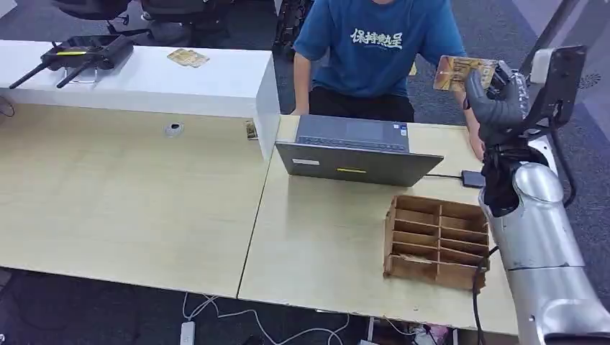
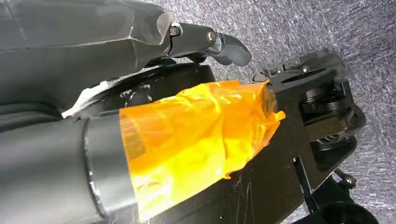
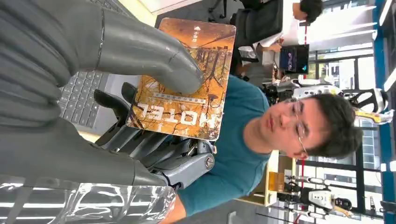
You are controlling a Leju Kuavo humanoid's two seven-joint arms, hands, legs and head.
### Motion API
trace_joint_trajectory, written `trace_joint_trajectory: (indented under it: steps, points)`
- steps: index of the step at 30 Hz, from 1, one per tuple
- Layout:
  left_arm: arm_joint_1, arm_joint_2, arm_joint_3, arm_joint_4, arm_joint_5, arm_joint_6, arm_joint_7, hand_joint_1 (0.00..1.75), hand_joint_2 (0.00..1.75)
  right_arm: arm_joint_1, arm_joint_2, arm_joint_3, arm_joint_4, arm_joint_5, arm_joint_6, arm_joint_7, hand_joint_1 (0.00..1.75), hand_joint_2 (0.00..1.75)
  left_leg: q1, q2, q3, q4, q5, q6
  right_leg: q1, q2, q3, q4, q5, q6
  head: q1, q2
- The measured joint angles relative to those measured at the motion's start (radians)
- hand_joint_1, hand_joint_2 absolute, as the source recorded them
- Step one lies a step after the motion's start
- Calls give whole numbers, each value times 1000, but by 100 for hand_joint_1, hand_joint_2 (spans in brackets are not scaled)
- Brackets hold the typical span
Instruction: Pass the card to the sensor for recognition and then transmit it.
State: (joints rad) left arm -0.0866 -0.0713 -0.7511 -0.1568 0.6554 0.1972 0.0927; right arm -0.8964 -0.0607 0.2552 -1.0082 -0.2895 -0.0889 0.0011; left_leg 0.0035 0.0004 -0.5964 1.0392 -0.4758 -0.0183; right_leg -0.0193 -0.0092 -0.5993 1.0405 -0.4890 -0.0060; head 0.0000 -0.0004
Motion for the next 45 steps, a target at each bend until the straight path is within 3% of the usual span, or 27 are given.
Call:
trace_joint_trajectory:
  steps: [12,18,27,45]
  points:
    - [0,0,0,0,6,2,-1,0,0,0,-15,10,-2,-88,-53,-21,175,175,0,0,0,0,0,0,0,0,0,0,0,0,0,0]
    - [0,0,0,0,16,2,-1,0,0,18,-57,14,-36,-107,-76,-43,175,175,0,0,0,0,0,0,0,0,0,0,0,0,0,0]
    - [0,1,0,0,26,4,-3,0,0,83,-121,10,-101,-117,-76,-55,175,175,0,0,0,0,0,0,0,0,0,0,0,0,0,0]
    - [0,1,0,0,37,7,-7,0,0,105,-149,4,-130,-130,-76,-64,175,175,0,0,0,0,0,0,0,-1,0,-1,0,0,0,0]
